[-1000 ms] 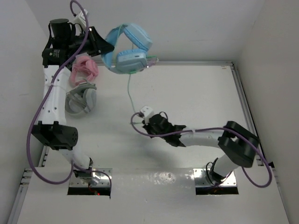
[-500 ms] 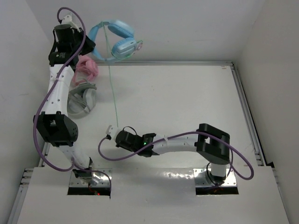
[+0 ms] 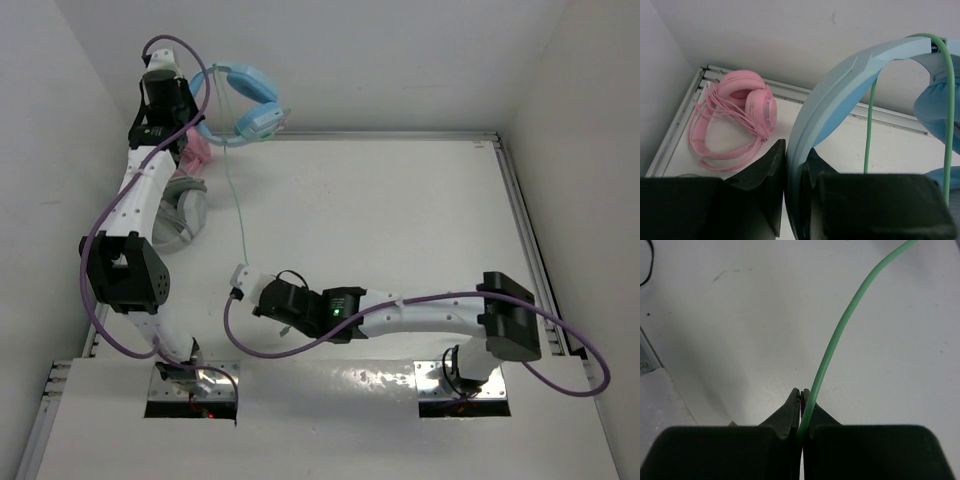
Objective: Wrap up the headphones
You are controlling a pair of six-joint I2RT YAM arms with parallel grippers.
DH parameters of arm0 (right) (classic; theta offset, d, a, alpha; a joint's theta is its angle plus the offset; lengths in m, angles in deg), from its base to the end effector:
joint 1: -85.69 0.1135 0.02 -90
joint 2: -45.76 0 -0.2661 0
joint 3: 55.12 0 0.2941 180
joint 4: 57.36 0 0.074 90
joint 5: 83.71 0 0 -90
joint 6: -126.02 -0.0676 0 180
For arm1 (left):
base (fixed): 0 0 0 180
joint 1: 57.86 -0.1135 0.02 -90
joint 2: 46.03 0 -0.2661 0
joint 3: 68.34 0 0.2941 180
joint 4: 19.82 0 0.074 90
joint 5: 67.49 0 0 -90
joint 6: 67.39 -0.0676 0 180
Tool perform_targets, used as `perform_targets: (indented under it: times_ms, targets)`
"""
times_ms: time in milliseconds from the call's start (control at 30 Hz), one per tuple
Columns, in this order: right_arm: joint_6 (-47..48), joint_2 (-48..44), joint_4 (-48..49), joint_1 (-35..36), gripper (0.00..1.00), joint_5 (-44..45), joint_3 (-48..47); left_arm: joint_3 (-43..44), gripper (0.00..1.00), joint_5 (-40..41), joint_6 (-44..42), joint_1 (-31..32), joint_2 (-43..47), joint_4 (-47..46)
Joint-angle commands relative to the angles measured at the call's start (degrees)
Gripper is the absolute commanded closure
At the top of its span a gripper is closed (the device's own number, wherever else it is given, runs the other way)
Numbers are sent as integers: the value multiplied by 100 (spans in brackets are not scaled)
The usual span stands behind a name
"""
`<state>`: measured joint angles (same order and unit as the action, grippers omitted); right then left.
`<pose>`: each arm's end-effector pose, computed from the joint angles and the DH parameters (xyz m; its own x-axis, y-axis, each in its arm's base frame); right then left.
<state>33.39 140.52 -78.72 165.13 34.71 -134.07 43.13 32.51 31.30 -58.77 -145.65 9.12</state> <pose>0.1107 0.4182 0.2179 -0.1471 -0.5688 -0.8092 -0.7892 0.5607 -0.2507 0.4864 0.0195 0.3949 -0.2630 -0.1530 -0.9526 -0.2239 0.9701 -0.0940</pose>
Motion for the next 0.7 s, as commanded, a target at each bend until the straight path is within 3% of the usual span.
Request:
perform_targets:
  times_ms: [0, 233, 367, 500, 600, 667]
  targets:
    - [44, -388, -166, -25, 100, 760, 187, 269, 100, 178, -34, 20, 214, -1093]
    - [-421, -739, -527, -25, 100, 1077, 626, 533, 100, 90, -69, 20, 144, -917]
    - [-484, -731, -1201, 158, 100, 1016, 215, 542, 100, 186, -437, 90, 48, -979]
    - [-177, -731, -1598, 493, 100, 1226, -549, -26, 100, 1476, -1962, 845, -93, -1504]
    - [148, -836, -1863, 502, 100, 1577, -1139, -790, 100, 824, -2580, 1136, 169, -1890]
    - [543, -942, -1880, 389, 100, 2305, -1420, -1152, 100, 557, -2888, 1338, 371, -1945]
